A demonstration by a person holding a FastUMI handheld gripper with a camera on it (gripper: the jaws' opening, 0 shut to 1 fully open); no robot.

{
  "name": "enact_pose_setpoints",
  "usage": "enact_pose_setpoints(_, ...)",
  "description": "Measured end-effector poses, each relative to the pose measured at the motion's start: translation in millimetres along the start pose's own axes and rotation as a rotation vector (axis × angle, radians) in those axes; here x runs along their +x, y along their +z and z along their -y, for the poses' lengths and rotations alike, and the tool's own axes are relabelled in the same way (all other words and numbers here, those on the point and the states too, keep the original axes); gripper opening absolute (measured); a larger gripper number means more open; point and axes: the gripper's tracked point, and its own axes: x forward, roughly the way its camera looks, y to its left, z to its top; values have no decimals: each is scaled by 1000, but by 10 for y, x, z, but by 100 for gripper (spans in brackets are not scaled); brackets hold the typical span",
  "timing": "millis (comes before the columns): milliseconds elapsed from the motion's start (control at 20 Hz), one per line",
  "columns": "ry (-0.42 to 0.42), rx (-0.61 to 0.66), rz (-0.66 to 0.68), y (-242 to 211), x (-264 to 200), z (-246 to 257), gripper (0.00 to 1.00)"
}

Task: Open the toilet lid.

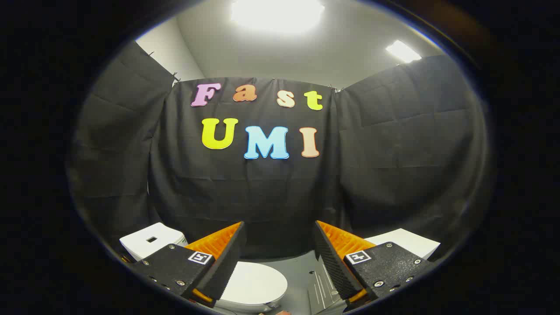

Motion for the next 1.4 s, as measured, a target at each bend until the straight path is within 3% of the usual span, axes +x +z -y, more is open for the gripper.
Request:
enact_pose_setpoints(950,-10,37,-29,-150,56,74,95)
enact_pose_setpoints(1200,-37,-37,-18,-184,89,157,95)
enact_pose_setpoints(1400,-20,-24,-41,-353,172,103,95)
